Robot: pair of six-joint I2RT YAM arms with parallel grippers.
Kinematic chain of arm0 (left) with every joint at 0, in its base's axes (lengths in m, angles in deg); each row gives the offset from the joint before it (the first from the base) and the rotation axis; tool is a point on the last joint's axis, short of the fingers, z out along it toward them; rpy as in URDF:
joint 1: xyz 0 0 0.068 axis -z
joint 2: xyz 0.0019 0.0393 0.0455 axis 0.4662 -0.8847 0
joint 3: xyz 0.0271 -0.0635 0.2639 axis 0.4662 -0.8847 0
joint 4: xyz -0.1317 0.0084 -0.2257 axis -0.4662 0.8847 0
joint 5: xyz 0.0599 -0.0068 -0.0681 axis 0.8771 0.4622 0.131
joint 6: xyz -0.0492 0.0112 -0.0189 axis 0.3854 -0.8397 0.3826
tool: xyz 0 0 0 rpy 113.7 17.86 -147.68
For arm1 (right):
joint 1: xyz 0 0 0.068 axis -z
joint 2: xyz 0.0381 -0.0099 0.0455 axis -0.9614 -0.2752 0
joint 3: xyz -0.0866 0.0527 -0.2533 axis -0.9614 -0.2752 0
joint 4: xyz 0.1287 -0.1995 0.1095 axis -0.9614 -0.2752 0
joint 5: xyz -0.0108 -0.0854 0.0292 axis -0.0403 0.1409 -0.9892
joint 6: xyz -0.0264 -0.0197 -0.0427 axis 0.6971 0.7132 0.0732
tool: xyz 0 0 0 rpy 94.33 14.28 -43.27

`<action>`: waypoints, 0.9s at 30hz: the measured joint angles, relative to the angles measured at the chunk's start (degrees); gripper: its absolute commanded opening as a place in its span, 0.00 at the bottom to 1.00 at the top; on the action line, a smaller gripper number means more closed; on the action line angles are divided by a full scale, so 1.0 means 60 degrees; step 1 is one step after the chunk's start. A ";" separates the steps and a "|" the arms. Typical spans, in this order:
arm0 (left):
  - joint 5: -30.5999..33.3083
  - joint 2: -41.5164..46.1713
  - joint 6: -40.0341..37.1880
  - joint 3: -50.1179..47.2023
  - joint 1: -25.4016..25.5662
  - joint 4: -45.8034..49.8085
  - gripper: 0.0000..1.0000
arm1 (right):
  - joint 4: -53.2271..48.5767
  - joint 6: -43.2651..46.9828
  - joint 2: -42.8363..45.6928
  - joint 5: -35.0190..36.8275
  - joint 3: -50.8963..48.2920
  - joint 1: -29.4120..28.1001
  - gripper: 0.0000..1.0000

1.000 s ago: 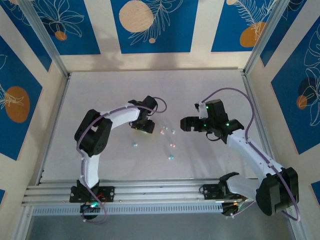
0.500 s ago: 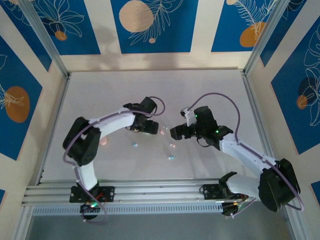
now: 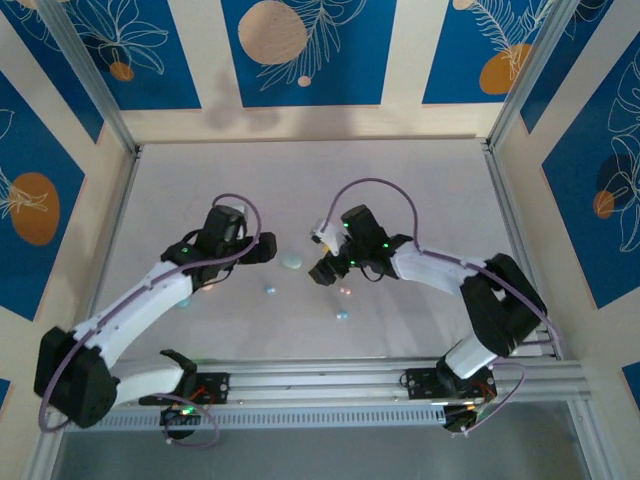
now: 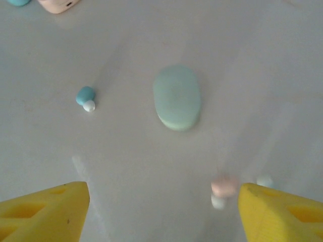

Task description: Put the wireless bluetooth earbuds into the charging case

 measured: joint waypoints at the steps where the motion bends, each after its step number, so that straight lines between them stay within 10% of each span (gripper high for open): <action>1: 0.0036 0.0255 -0.0018 -0.0175 -0.0033 -0.0098 0.99 | 0.0066 0.0251 -0.0295 -0.0029 0.0222 -0.0055 0.79; 27: -0.0109 0.1315 -0.0645 -0.1013 -0.0627 -0.0674 1.00 | 0.1785 0.1013 -0.3676 -0.0484 0.1490 -0.0237 0.73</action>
